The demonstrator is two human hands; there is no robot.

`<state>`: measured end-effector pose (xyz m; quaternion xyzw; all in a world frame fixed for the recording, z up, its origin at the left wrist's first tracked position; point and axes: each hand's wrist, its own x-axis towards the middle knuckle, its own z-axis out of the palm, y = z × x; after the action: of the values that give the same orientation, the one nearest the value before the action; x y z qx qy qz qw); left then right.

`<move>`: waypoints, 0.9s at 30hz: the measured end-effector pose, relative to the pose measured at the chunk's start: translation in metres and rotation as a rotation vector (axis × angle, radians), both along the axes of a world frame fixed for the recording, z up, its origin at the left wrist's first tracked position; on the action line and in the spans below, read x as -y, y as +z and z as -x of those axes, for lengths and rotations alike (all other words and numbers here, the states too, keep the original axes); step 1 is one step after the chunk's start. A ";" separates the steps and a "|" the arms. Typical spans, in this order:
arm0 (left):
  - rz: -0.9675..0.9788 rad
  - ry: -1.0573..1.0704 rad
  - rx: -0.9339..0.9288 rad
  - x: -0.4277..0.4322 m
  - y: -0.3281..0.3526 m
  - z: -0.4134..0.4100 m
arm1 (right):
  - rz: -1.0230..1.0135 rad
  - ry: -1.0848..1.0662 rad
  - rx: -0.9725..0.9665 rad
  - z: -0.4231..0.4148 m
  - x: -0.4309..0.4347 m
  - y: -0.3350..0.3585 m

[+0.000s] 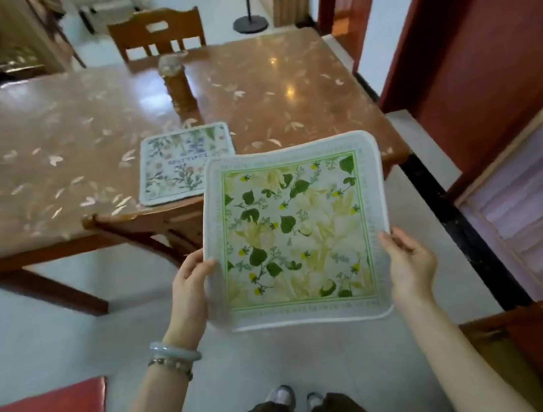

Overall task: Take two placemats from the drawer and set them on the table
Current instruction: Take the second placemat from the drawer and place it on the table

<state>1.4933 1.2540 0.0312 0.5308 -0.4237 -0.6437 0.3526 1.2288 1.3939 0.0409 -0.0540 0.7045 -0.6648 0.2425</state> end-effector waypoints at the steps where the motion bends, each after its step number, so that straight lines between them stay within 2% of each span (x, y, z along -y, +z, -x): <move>1: 0.014 0.056 0.007 -0.006 0.001 -0.016 | -0.013 0.064 0.003 -0.006 0.013 -0.001; 9: 0.042 0.528 0.118 -0.071 -0.007 -0.100 | -0.039 0.445 0.108 -0.071 0.073 -0.010; 16: 0.052 0.902 0.162 -0.133 -0.016 -0.190 | -0.091 0.821 0.180 -0.176 0.108 -0.011; 20: 0.039 1.057 0.147 -0.148 -0.021 -0.253 | -0.120 0.989 0.173 -0.249 0.132 -0.009; 27: 0.047 1.213 0.190 -0.133 -0.035 -0.376 | -0.193 1.123 0.228 -0.391 0.178 -0.013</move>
<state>1.8698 1.3872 -0.0037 0.7244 -0.0897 -0.2689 0.6284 1.6202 1.2156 0.0281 -0.3251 0.5947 -0.3689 0.6361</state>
